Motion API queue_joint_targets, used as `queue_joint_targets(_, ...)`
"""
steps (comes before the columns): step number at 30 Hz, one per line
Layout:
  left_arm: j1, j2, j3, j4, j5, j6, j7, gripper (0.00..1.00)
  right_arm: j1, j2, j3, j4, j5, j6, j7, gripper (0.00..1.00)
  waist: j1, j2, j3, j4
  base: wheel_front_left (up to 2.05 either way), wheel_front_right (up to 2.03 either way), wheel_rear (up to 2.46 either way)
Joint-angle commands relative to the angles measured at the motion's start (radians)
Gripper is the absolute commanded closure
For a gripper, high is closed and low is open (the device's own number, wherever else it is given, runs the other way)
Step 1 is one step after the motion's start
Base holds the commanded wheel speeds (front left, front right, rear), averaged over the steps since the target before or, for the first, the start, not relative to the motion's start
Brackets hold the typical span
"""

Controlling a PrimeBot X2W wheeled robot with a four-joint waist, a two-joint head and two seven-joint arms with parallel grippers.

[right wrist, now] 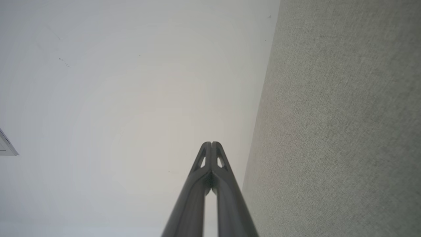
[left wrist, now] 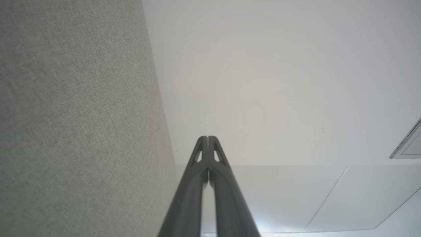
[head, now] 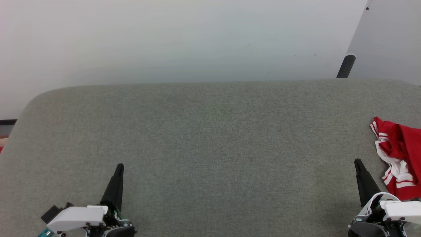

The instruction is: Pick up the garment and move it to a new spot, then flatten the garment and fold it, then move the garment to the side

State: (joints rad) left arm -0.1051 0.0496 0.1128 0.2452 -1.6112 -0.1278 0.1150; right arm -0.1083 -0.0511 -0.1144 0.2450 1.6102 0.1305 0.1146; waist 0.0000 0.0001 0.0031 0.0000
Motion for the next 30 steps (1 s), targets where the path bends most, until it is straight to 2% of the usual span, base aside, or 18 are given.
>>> queue_joint_targets(1, -0.008, 0.000, 0.003, 0.001, -0.003, -0.006, 0.002, 1.00, -0.003, 0.003, -0.001, 0.000, 0.005, 0.000, 0.001, 1.00, 0.0000, -0.0001, 0.000, 0.000, 0.00, 0.00, 0.00)
queue_joint_targets(30, -0.008, 0.000, 0.003, 0.001, -0.003, -0.006, 0.002, 1.00, -0.003, 0.003, -0.001, 0.000, 0.005, 0.000, 0.001, 1.00, 0.0000, -0.0001, 0.000, 0.000, 0.00, 0.00, 0.00)
